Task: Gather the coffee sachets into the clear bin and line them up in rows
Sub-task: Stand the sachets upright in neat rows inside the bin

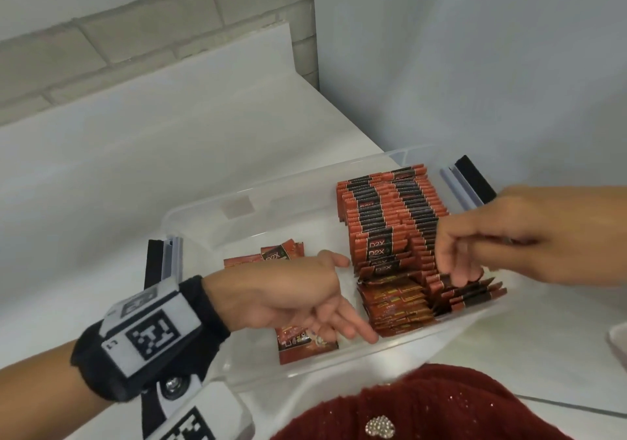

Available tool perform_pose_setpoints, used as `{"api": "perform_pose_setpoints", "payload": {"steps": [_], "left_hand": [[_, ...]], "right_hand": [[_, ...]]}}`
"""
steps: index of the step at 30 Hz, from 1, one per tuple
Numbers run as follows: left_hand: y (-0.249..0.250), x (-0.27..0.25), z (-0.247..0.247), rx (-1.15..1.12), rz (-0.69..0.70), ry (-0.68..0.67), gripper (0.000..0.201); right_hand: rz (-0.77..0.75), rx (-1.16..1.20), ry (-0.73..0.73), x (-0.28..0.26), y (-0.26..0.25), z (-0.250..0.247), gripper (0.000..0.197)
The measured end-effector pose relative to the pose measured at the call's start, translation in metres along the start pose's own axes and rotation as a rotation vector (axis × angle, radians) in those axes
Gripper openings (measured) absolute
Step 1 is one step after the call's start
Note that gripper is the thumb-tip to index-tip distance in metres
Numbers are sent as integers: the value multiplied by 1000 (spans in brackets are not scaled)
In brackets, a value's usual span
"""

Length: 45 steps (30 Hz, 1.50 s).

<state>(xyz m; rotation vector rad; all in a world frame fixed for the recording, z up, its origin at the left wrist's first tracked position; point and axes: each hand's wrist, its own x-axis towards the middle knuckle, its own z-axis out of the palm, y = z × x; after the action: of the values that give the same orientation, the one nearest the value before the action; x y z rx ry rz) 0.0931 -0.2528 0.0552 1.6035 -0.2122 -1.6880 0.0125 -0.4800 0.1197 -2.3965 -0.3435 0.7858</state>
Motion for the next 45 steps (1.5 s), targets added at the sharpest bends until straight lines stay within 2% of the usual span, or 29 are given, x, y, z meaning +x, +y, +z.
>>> {"api": "perform_pose_setpoints", "payload": {"steps": [3,6,7,10,13,15,16,20,21,23,25,28,30,33,34,36,39,41,43,45], "left_hand": [[3,2,2,-162,24,24,82],[7,3,4,-281,83,136,76],[8,4,4,-303,97,168,74],[6,6,0,-301,86,195,73],[-1,9,-4,-204,14,248,69],[-4,11,-5,-151,41,319,71],[-4,12,-5,-133,70,312,75],[-2,11,5,-91,147,115,81],[-3,13,5,-99,150,103,77],[-5,20,1,-124,149,169,69],[-3,23,0,-179,153,244,80],[0,25,6,-214,244,132,93],[0,27,7,-223,240,134,89],[-7,31,-4,-269,158,305,59],[-9,30,-6,-290,141,309,49],[-10,28,-2,-300,108,216,40],[-7,30,14,-248,117,104,66],[-4,35,17,-263,130,131,62],[-3,36,14,-288,110,185,43],[-5,38,12,-304,104,207,47]], "right_hand": [[-7,-6,-103,-2,-7,7,19],[0,-68,-225,5,-15,22,46],[12,-93,-243,9,-16,28,49],[77,-118,-175,22,-16,42,33],[102,-123,-80,30,-15,48,31],[95,-125,-49,33,-15,52,31],[83,-139,-32,35,-15,55,30],[21,-208,19,42,-13,63,27],[11,-220,16,43,-11,64,26],[9,-209,3,41,-9,65,28],[9,-191,-8,37,-7,64,29],[12,-170,-3,36,-9,62,29],[28,-183,-9,37,-9,63,29],[52,-177,-21,36,-9,63,31],[55,-168,-19,35,-8,63,31],[66,-153,-12,35,-7,61,30],[58,-165,-13,36,-7,63,27],[46,-177,-22,36,-6,65,26],[47,-168,-33,34,-5,64,26],[42,-134,-43,32,-5,62,29]]}}
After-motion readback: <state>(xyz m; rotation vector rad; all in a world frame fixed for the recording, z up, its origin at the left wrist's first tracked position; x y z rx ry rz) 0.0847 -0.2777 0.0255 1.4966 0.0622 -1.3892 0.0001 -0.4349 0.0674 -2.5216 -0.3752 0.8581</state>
